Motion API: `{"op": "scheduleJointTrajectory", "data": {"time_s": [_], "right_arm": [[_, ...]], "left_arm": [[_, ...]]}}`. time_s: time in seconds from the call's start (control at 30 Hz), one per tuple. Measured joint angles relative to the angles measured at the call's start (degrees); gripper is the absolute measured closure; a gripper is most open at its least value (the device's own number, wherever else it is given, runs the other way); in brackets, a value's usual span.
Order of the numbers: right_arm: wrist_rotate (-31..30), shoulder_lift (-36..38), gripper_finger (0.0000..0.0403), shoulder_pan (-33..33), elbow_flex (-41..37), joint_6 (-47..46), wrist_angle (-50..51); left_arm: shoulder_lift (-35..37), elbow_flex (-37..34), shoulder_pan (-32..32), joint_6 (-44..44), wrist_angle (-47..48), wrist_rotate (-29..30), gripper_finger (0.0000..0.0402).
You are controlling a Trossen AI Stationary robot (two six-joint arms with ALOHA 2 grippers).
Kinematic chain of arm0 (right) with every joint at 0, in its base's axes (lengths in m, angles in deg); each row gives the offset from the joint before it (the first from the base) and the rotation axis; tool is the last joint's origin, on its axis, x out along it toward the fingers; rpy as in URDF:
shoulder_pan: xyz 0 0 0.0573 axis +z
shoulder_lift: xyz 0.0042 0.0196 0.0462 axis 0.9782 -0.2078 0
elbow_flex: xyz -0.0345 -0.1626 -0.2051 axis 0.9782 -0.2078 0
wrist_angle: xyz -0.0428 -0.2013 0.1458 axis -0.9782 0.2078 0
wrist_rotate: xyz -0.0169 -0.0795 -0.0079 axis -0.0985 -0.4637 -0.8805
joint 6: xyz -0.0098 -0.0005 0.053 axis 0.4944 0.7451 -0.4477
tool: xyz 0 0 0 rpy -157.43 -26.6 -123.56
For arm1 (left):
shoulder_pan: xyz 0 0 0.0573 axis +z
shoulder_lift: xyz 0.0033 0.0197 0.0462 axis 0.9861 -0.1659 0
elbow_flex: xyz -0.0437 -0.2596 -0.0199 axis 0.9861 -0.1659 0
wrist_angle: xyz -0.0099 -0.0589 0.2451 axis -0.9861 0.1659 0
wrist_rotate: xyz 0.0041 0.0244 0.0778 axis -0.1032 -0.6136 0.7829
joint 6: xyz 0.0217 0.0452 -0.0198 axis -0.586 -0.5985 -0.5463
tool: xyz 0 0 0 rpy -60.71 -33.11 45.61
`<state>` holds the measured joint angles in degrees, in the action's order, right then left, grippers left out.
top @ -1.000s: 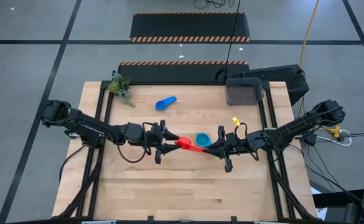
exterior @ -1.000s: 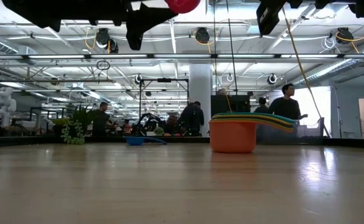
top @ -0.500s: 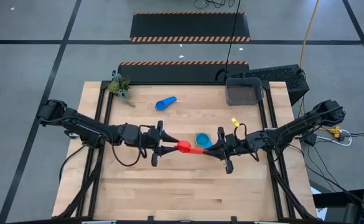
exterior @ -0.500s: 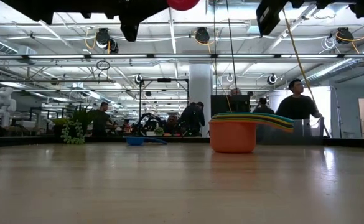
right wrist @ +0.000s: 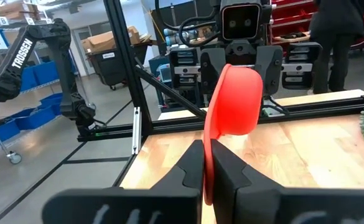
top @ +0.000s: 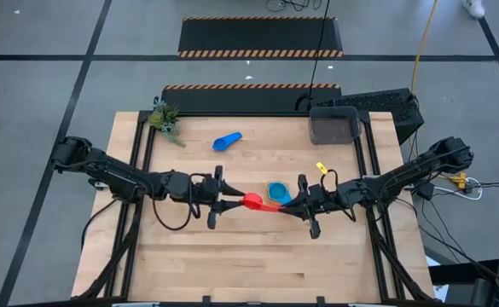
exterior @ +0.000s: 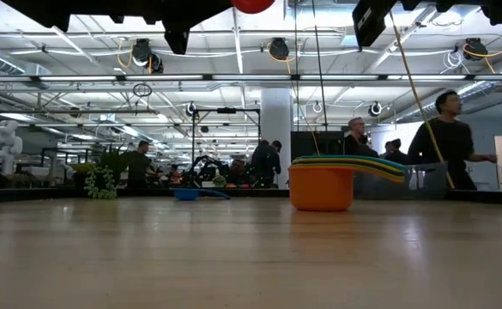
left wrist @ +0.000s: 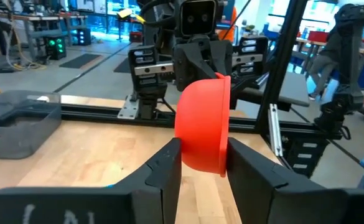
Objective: Nest measuring cups in basket
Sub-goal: Stack the light red measuring cup on top of the light blue measuring cup
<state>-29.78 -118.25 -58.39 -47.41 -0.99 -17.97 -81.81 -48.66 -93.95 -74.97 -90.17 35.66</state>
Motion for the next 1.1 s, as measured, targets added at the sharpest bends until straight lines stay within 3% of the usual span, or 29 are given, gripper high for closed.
{"op": "scheduleJointTrajectory", "data": {"time_s": [0.23,0.5,0.67,1.1], "right_arm": [[-0.4,0.0,0.0403,0.0,0.0,0.8,-0.1],[-1.0,0.0,0.0403,0.0,0.0,1.2,0.0],[-1.3,0.1,0.0403,0.0,0.0,1.4,0.1],[-1.4,0.5,0.0399,0.0,0.0,3.7,-0.1]], "left_arm": [[0.4,0.0,0.0,0.0,0.1,0.8,0.0286],[0.4,0.0,0.1,1.2,0.5,0.9,0.0362],[0.5,-0.1,0.3,0.9,0.5,0.1,0.0389],[0.4,-0.1,0.3,0.8,-0.4,-1.0,0.0395]]}}
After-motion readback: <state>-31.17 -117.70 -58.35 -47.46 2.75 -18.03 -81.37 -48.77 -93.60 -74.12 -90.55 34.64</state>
